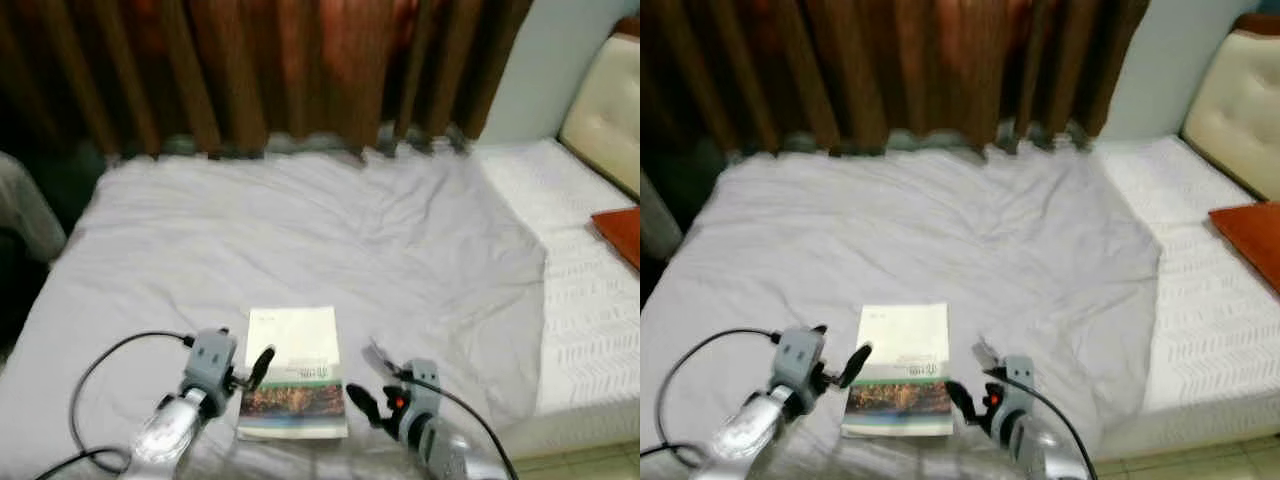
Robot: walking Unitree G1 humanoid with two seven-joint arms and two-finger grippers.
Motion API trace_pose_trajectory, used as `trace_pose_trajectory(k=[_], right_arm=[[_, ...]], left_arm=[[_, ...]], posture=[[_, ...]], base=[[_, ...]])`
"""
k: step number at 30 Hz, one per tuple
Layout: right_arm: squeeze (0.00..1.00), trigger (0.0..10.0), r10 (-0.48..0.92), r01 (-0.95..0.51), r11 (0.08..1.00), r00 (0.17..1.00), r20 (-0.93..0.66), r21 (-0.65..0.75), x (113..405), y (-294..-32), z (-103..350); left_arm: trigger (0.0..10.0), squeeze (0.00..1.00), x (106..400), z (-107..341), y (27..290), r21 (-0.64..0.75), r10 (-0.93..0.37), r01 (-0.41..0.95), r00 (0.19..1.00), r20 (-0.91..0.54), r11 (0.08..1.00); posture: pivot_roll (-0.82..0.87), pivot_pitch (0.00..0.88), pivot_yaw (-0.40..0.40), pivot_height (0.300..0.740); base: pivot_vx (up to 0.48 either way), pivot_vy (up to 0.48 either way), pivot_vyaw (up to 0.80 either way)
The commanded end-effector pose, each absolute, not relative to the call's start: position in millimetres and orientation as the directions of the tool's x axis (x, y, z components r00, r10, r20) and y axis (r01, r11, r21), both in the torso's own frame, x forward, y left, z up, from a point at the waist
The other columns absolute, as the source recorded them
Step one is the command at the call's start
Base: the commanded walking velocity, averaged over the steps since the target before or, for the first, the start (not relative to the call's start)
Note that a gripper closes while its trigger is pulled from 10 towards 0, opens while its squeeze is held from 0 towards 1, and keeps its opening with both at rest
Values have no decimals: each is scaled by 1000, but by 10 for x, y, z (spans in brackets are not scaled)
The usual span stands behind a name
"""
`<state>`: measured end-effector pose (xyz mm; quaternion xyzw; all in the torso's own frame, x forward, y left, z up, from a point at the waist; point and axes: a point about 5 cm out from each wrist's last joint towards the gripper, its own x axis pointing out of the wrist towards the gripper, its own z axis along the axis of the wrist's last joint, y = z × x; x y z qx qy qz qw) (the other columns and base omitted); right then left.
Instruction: Clean up the room
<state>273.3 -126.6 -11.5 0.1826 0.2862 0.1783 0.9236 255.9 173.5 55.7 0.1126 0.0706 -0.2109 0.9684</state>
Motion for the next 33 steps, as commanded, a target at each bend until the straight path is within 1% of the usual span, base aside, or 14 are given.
trace_pose_trajectory(k=[1,3,4,7,9,11,12,14,15,17,21,23,33], right_arm=[[0,10000,398,-171,883,766,-505,436,2691,-1330,-205],[0,10000,398,-165,881,766,-505,445,2698,-1337,-209],[0,10000,398,-165,881,766,-505,445,2698,-1337,-209],[0,10000,386,-142,874,784,-487,465,2750,-1337,-181],[0,10000,389,-144,868,793,-469,476,2785,-1322,-151],[0,10000,386,-153,871,801,-458,467,2833,-1310,-115],[0,10000,386,-157,871,804,-452,465,2852,-1305,-101],[0,10000,393,-170,861,822,-413,479,2952,-1277,-6],[0,10000,393,-170,861,822,-413,479,2952,-1277,-6],[0,10000,383,-184,872,832,-400,453,3019,-1277,57],[0,10000,373,-180,870,849,-374,459,3073,-1283,113],[0,10000,352,-146,855,869,-348,498,3127,-1294,166],[0,10000,337,-125,838,884,-324,531,3170,-1217,209]], left_arm=[[10000,0,2342,445,1772,214,-461,514,850,-254,831],[10000,0,2262,475,1826,186,-459,510,850,-260,840],[10000,0,2262,475,1826,186,-459,510,850,-260,840],[10000,0,2112,525,1936,159,-449,500,851,-272,851],[10000,0,2024,576,1958,135,-449,494,854,-264,859],[10000,0,1911,616,1904,110,-479,517,840,-257,849],[10000,0,1866,636,1879,99,-492,528,833,-254,843],[10000,0,1741,731,1776,88,-510,541,827,-235,837],[10000,0,1741,731,1776,88,-510,541,827,-235,837],[10000,0,1642,809,1678,70,-520,545,825,-223,835],[10000,0,1568,852,1628,49,-522,544,824,-222,838],[10000,0,1490,880,1595,27,-516,534,827,-225,845],[10000,0,1363,898,1556,2,-493,511,830,-259,860]], posture=[[187,379,-24,740],[192,414,-13,740],[192,414,-13,740],[198,478,-1,740],[199,497,3,740],[213,528,10,740],[213,528,10,740],[219,574,4,740],[219,574,4,740],[226,605,-3,740],[227,617,-9,740],[229,630,-15,740],[230,631,-34,740]], base=[[0,0,0],[0,0,0],[0,0,0],[0,0,0],[0,0,0],[0,0,0],[0,0,0],[0,0,0],[0,0,0],[0,0,0],[0,0,0],[0,0,0],[0,0,0]])
